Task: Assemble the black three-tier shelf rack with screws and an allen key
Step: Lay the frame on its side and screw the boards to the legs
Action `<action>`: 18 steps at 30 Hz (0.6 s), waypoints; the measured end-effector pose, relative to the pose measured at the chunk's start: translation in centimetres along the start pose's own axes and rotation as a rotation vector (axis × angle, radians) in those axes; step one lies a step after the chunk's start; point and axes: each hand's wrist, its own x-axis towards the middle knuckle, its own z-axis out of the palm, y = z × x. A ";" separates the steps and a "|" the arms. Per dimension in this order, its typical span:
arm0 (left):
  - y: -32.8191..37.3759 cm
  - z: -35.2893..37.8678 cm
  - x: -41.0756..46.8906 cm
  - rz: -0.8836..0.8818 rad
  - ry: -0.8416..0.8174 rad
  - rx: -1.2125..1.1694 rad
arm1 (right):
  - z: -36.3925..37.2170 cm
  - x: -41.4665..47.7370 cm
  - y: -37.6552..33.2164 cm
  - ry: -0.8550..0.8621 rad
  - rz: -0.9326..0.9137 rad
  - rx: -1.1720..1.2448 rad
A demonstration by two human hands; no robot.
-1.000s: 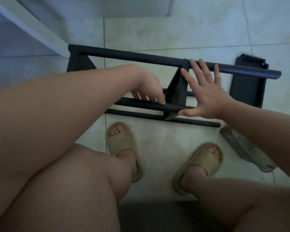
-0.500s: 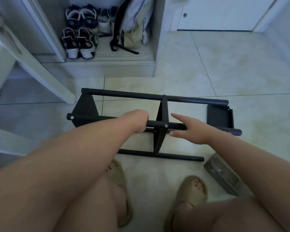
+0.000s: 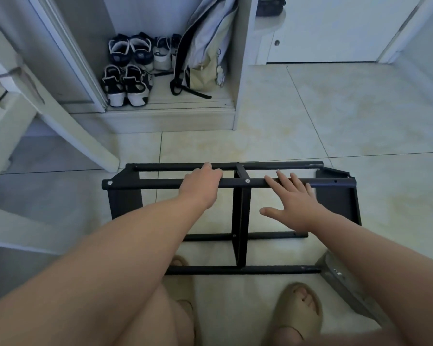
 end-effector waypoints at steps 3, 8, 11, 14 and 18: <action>-1.1 1.1 2.1 -0.005 0.105 0.008 | 0.3 2.8 -0.1 0.056 -0.015 0.014; -3.0 3.5 7.8 -0.054 0.221 0.066 | 1.7 9.4 0.4 0.149 -0.042 -0.011; -4.5 5.8 12.2 -0.076 0.222 0.092 | 2.9 15.0 0.9 0.165 -0.031 -0.023; -6.2 8.4 16.6 -0.086 0.185 0.097 | 4.1 20.3 1.6 0.162 -0.034 -0.015; -7.7 11.5 20.1 -0.081 0.170 0.071 | 6.0 24.8 2.6 0.148 -0.053 0.000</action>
